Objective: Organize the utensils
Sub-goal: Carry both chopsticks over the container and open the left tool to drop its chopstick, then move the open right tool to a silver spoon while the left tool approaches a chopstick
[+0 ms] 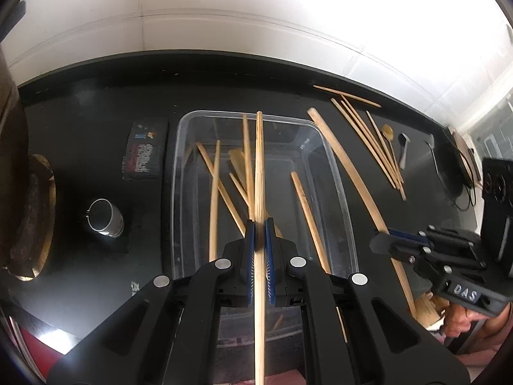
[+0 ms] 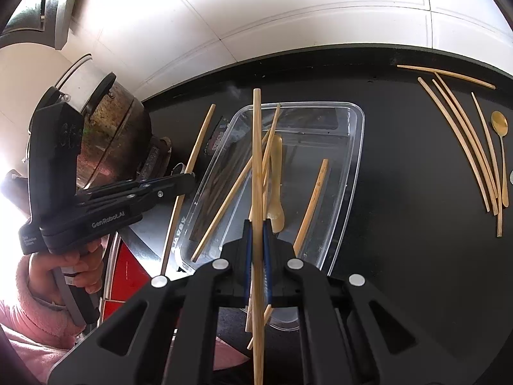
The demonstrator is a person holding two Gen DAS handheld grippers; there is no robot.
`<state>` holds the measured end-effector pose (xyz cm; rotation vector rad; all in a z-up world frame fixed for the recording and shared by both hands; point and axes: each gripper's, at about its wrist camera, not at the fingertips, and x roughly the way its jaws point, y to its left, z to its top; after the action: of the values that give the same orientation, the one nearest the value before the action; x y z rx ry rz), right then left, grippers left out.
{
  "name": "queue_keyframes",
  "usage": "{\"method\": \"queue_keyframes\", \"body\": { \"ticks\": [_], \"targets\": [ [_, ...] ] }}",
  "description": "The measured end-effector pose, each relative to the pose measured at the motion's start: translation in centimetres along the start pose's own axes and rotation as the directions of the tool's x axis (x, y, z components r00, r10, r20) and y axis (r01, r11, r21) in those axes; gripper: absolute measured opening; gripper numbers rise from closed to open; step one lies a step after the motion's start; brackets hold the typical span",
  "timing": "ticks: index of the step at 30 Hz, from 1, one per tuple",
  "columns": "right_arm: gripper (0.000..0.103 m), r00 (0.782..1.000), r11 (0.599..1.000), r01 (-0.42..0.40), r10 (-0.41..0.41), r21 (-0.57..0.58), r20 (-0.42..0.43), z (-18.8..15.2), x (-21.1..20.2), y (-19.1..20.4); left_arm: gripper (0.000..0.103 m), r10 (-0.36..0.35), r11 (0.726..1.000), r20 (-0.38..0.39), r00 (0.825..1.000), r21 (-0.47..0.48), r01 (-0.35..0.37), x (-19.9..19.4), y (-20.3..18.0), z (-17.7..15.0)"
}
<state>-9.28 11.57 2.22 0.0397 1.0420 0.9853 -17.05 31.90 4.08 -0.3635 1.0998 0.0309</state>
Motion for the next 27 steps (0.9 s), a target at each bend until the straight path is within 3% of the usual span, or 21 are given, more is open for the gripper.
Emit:
{"method": "queue_keyframes", "body": {
  "ticks": [1, 2, 3, 4, 5, 9, 14, 27],
  "targets": [
    [0.008, 1.0, 1.0, 0.005, -0.005, -0.013, -0.004, 0.1, 0.1, 0.3, 0.02, 0.005, 1.0, 0.002, 1.0, -0.022, -0.005, 0.1, 0.4, 0.3],
    [0.01, 1.0, 0.999, 0.019, -0.019, -0.026, -0.011, 0.1, 0.3, 0.5, 0.068, 0.009, 0.999, -0.003, 1.0, -0.038, -0.009, 0.1, 0.8, 0.7],
    [0.038, 0.998, 0.998, 0.049, -0.05, -0.042, -0.024, 0.2, 0.5, 0.8, 0.094, 0.017, 0.998, 0.005, 1.0, -0.066, -0.017, 0.0, 1.2, 1.1],
    [0.089, 0.996, 0.994, 0.09, -0.092, -0.061, -0.023, 0.1, 0.6, 1.0, 0.097, 0.027, 0.996, 0.039, 0.999, -0.088, -0.024, -0.5, 1.6, 1.3],
    [0.097, 0.994, 0.991, 0.112, -0.112, -0.074, 0.002, 0.0, 0.3, 1.2, 0.097, 0.04, 0.994, 0.058, 0.997, -0.101, -0.034, -0.9, 1.9, 1.6],
    [0.095, 0.984, 0.98, 0.177, -0.174, -0.091, 0.031, 0.0, -0.4, 0.9, 0.097, 0.086, 0.985, 0.1, 0.991, -0.157, -0.069, -2.2, 3.5, 2.2],
    [0.095, 0.982, 0.981, 0.187, -0.188, -0.047, -0.011, -0.6, -0.2, -0.8, 0.097, 0.095, 0.982, 0.089, 0.992, -0.171, -0.078, -1.9, 3.7, 2.3],
    [0.095, 0.969, 0.968, 0.248, -0.247, 0.049, -0.012, -3.4, -3.1, -4.9, 0.097, 0.002, 1.0, 0.018, 1.0, -0.029, -0.001, 2.1, -3.8, 3.1]
  ]
}}
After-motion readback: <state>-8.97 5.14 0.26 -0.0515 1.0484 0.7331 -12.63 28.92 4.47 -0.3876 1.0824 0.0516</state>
